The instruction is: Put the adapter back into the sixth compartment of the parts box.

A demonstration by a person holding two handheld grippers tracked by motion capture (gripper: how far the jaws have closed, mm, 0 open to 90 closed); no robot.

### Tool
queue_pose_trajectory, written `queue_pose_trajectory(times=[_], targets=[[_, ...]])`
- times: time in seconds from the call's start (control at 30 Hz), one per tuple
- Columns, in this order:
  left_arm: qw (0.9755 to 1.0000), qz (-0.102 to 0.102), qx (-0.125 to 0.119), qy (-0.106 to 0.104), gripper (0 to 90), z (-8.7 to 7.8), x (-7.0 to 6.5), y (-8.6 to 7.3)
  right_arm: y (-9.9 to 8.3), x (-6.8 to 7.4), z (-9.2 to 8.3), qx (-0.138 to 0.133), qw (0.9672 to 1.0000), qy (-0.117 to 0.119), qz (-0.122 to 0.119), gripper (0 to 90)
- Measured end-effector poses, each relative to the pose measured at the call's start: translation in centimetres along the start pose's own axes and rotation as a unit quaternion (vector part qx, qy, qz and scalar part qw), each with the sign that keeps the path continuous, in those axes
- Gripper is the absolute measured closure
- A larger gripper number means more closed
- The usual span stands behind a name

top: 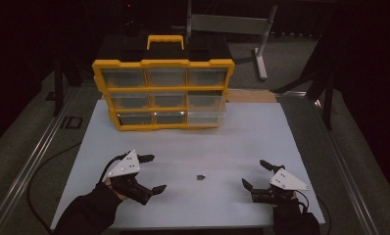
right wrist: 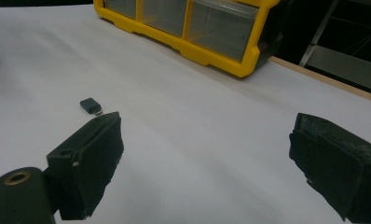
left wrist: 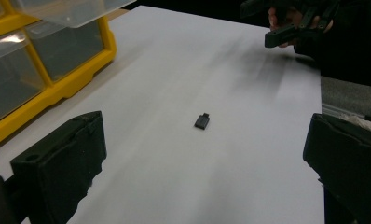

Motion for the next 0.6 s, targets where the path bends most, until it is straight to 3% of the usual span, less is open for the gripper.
queue_pose_trajectory(times=[0.4, 0.6], targets=[[0.9996, 0.002, 0.012, -0.025, 0.0, 3.1, 0.1, 0.8, -0.1, 0.0, 0.1, 0.002, 1.0, 0.004, 0.0, 9.6], [0.999, 0.013, 0.019, -0.038, 0.0, 4.5, 0.0, 1.2, 0.0, 0.1, 0.0, -0.001, 1.0, 0.005, 0.002, 9.6]])
Point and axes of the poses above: each handheld gripper's, and its own axes: z roughly forward along the jaws, y roughly out of its top, x roughly to its left, the point moved 6 cm from there along z, roughly forward along the jaws, and after that the axes turned 10 degrees about -y, right-handed, at the moved point
